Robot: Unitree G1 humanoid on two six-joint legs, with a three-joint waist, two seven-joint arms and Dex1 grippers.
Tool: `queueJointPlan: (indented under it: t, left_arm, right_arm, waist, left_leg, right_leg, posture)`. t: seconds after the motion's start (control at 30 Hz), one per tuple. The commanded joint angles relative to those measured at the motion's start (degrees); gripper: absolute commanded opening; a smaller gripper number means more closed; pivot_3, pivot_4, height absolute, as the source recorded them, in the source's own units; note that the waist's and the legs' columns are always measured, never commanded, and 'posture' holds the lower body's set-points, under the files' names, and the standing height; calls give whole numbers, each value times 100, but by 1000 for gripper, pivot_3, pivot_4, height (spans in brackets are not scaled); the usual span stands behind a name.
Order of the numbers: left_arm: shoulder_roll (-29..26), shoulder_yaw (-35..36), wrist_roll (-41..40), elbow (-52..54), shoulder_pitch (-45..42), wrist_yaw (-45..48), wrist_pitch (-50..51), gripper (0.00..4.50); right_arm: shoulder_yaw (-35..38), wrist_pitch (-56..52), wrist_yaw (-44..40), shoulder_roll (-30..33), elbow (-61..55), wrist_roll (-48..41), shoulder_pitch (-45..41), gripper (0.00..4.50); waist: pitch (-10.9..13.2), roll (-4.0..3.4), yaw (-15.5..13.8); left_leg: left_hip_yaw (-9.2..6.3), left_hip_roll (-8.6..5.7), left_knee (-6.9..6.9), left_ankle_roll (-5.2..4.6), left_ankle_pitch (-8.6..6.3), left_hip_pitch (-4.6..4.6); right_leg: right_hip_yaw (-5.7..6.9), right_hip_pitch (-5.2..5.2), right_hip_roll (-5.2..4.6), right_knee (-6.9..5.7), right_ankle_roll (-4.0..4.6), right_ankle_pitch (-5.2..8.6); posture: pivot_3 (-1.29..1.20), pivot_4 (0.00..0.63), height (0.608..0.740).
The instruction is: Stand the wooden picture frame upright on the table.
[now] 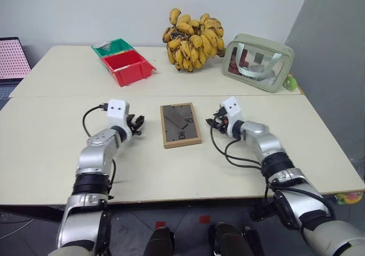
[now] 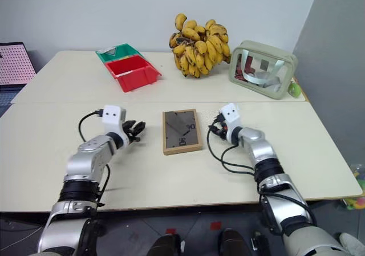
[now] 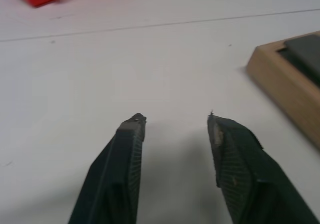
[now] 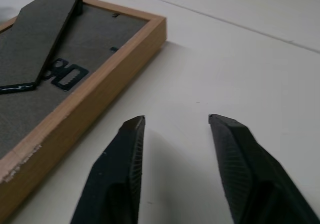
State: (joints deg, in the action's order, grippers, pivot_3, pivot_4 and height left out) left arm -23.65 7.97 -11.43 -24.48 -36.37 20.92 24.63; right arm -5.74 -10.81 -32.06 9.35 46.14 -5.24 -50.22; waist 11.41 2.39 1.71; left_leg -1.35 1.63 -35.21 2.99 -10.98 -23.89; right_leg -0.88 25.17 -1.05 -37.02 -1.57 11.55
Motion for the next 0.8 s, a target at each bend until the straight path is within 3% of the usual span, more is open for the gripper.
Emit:
queueJointPlan:
  t: [0.03, 0.13, 0.4, 0.63, 0.8]
  left_arm:
    - [171, -229, 90, 142, -37, 67, 1, 1107]
    - [208, -787, -79, 905, 291, 683, 757, 490]
    - [-111, -1222, -323, 2688, 1011, 1294, 2017, 490]
    - [-553, -1289, -605, 4181, 1735, 1496, 2990, 490]
    - [-1533, -1081, -619, 4810, 2409, 1838, 3112, 490]
  right_arm:
    - [34, 304, 240, -222, 172, 127, -253, 1104]
    - [-33, 105, 217, -568, -124, 69, -174, 421]
    - [-338, -959, -305, -466, -2214, -47, 849, 421]
    - [-723, -2730, -709, 424, -5126, -295, 2177, 421]
    - [-440, -2180, -449, 1350, -4736, 289, 2257, 421]
  waist:
    - [0, 0, 11]
    - [-1, -1, 39]
    - [-4, -5, 37]
    - [-5, -6, 15]
    - [-5, -6, 46]
  left_leg:
    - [0, 0, 0, 0, 0, 2]
    - [-1, 2, 0, 0, 0, 6]
    - [-5, 3, 0, 0, 0, 10]
    - [-9, 4, 0, 0, 0, 11]
    - [-1, 5, -1, 0, 0, 29]
  right_leg:
    - [0, -1, 0, -2, -1, 0]
    - [-1, -2, 3, -5, -2, 1]
    - [-2, -7, 3, -7, -7, 6]
    - [2, -7, 3, -7, -7, 8]
    - [-3, -15, 4, -7, 31, 30]
  posture:
    - [0, 150, 740]
    - [0, 150, 740]
    - [0, 150, 740]
    - [0, 150, 740]
    - [0, 150, 740]
